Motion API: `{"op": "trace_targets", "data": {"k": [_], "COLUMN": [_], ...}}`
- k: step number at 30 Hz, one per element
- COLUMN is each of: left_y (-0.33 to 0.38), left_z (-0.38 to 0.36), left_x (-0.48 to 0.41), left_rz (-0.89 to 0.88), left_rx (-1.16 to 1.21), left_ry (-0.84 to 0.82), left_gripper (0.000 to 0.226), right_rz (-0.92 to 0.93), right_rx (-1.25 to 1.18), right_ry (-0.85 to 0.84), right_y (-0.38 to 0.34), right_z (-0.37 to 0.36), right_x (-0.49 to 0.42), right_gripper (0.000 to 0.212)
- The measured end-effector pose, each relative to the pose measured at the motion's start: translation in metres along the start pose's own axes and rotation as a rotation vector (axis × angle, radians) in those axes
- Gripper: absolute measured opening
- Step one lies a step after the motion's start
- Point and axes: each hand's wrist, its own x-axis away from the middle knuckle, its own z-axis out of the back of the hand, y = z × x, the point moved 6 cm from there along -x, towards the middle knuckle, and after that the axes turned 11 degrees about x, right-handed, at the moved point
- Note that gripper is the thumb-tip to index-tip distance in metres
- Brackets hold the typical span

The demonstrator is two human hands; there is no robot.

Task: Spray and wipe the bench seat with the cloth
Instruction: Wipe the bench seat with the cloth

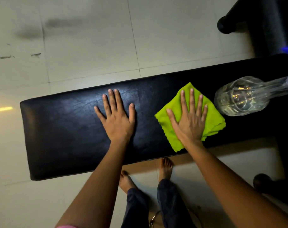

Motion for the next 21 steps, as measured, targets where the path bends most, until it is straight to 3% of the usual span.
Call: {"op": "trace_targets", "data": {"k": [3, 10, 17, 21], "left_y": [-0.002, -0.002, -0.004, -0.004], "left_z": [0.002, -0.001, -0.001, 0.001], "left_x": [-0.001, -0.002, -0.001, -0.001], "left_rz": [0.0, -0.008, -0.017, -0.022], "left_rx": [0.001, 0.028, 0.043, 0.043], "left_ry": [-0.008, 0.032, 0.025, 0.006], "left_gripper": [0.069, 0.068, 0.068, 0.068], "right_rz": [-0.021, -0.135, 0.212, 0.247], "right_rx": [-0.005, -0.03, 0.001, 0.039], "right_ry": [-0.052, -0.017, 0.012, 0.041], "right_y": [0.007, -0.006, -0.055, -0.038], "right_z": [-0.003, 0.005, 0.004, -0.002], "right_x": [0.015, -0.048, 0.001, 0.023], "right_gripper": [0.078, 0.077, 0.071, 0.071]}}
